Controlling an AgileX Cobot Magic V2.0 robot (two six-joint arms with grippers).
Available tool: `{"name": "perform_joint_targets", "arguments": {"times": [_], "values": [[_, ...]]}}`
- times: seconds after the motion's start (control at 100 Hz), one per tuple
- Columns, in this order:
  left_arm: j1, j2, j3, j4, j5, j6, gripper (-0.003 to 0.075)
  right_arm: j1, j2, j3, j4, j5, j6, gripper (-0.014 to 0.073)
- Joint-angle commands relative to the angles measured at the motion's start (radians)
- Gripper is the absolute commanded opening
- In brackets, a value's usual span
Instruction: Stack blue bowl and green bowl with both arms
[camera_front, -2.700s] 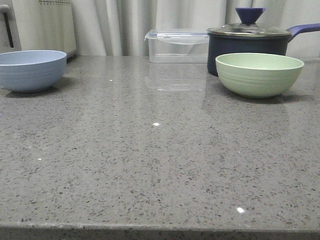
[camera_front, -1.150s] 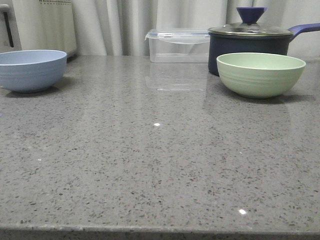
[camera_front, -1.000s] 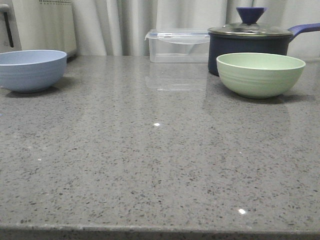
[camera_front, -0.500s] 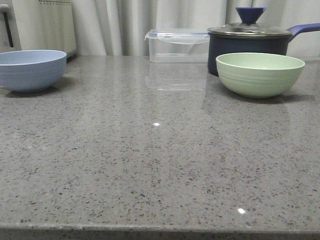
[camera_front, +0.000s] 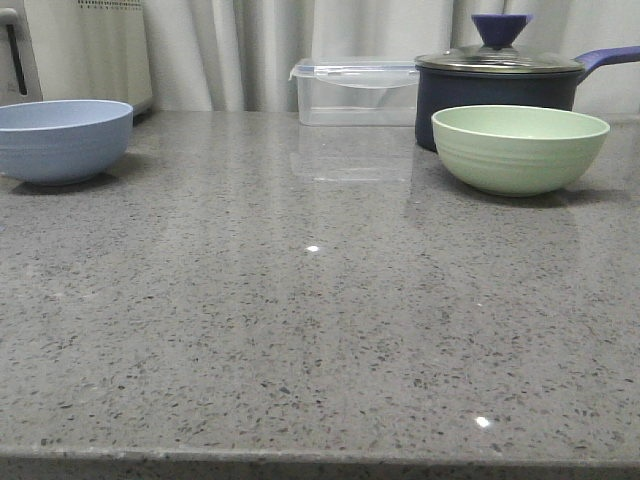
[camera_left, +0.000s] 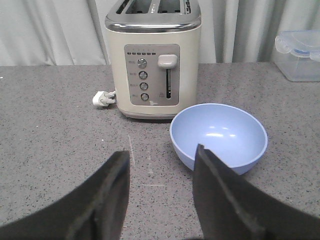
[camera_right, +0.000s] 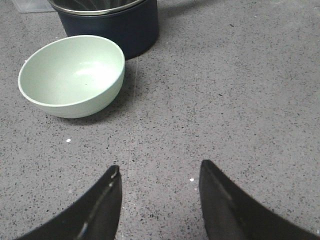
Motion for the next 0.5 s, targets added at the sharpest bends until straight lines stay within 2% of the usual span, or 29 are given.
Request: {"name": "perform_joint_targets", "arguments": {"times": [0.0,0.18,0.49], "values": [[-0.008,0.007,-0.039,-0.007,-0.082,0.001,0.0314,-0.006,0.012,-0.038,0.014,-0.086,-0.007,0.0379],[-0.008,0.007,-0.039,-0.007,-0.082,0.001,0.0314,-0.006,0.039,-0.062,0.014,-0.093,-0.007,0.0379],[-0.008,0.007,-0.039,-0.007,-0.078,0.001,0.0314,0.022,0.262,-0.268,0.050,0.007,-0.007,0.0379]]}}
